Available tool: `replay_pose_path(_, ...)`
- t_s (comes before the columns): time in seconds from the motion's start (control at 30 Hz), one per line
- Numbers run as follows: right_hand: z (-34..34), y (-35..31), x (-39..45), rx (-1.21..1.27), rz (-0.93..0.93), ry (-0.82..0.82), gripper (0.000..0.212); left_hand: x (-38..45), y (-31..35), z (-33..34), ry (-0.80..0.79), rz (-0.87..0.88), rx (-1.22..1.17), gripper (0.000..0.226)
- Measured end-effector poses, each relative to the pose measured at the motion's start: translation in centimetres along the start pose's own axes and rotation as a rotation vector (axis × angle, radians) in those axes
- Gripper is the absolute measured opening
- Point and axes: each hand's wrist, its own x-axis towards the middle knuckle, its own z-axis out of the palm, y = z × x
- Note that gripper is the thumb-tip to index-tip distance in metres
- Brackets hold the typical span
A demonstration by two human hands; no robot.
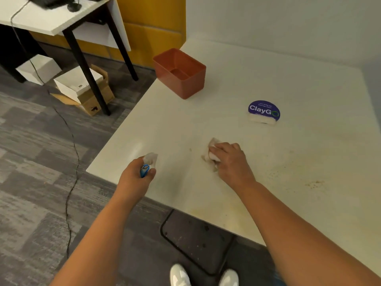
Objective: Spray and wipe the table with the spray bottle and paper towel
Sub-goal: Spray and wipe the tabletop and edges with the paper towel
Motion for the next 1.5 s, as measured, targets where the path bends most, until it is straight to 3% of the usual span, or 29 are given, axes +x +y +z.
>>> replay_pose_path(0.1, -1.5, 2.3, 0.3, -0.008, 0.063, 0.068, 0.052, 1.5, 1.8, 1.4, -0.038, 0.050, 0.041, 0.041)
replay_pose_path(0.33, -4.0, 8.4, 0.0, -0.018, 0.172, 0.195, 0.052, 4.2, 6.5, 5.6, -0.142, 0.153, 0.021, 0.042)
replay_pose_path(0.87, -8.5, 19.8, -1.1, -0.061, 0.266, 0.261, 0.042, 7.9, 13.9, 17.8, -0.239, 0.219, 0.222, 0.042)
replay_pose_path(1.4, -9.4, 24.8, -1.1, -0.023, 0.343, 0.261, 0.042, 7.7, 17.2, 22.1, -0.281, 0.225, 0.313, 0.041)
replay_pose_path(1.5, -8.7, 24.8, -0.1, -0.113, 0.471, 0.124, 0.042, 7.1, 17.0, 20.8, -0.246, 0.207, 0.267, 0.042)
